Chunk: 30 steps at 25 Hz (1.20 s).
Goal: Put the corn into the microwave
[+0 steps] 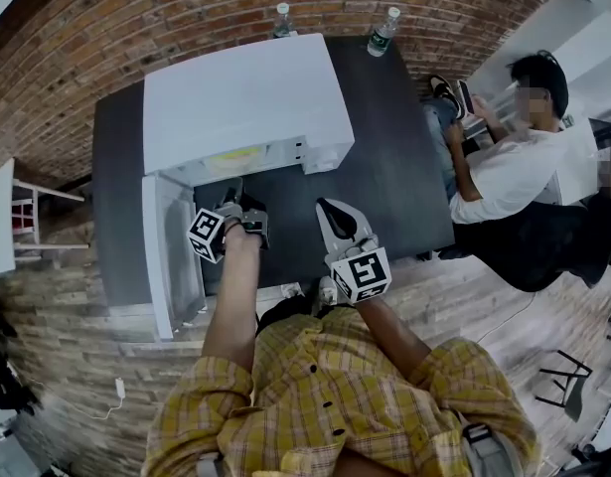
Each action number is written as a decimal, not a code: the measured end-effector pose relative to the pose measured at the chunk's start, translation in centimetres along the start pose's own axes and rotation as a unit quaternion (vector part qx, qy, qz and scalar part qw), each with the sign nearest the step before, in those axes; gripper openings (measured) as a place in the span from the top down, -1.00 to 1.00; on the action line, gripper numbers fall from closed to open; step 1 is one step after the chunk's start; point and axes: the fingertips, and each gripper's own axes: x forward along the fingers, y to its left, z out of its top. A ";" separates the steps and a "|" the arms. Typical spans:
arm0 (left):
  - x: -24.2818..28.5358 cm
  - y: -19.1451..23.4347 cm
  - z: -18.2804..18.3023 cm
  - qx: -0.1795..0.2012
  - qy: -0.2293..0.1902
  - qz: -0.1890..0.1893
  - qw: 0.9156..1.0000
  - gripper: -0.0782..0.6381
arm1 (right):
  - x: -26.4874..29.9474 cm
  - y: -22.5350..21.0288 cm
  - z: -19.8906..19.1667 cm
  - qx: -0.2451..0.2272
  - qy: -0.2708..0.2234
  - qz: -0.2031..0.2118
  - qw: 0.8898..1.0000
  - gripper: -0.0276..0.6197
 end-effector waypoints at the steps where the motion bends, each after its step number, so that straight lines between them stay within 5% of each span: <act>1: -0.5 -0.5 -0.3 0.010 0.002 -0.002 1.000 0.78 | -0.2 0.1 0.0 0.001 0.000 0.001 1.000 0.91; 9: -5.6 -3.0 -3.1 0.102 0.027 -0.019 0.994 0.78 | -2.0 0.9 0.1 0.005 -0.001 0.006 1.000 0.91; 15: -8.8 -5.6 -5.9 0.218 0.057 -0.057 0.973 0.78 | -3.0 2.1 0.3 0.006 -0.003 0.018 1.000 0.91; 18: -10.4 -6.5 -7.1 0.314 0.068 -0.062 0.945 0.78 | -3.4 2.4 0.6 0.009 -0.006 0.022 1.000 0.91; 23: -12.6 -8.5 -9.3 0.462 0.076 -0.076 0.880 0.78 | -4.1 2.2 1.1 0.018 -0.009 0.020 1.000 0.91; 30: -14.7 -9.9 -11.9 0.591 0.072 -0.091 0.798 0.79 | -4.8 1.9 1.3 0.025 -0.015 0.017 0.999 0.91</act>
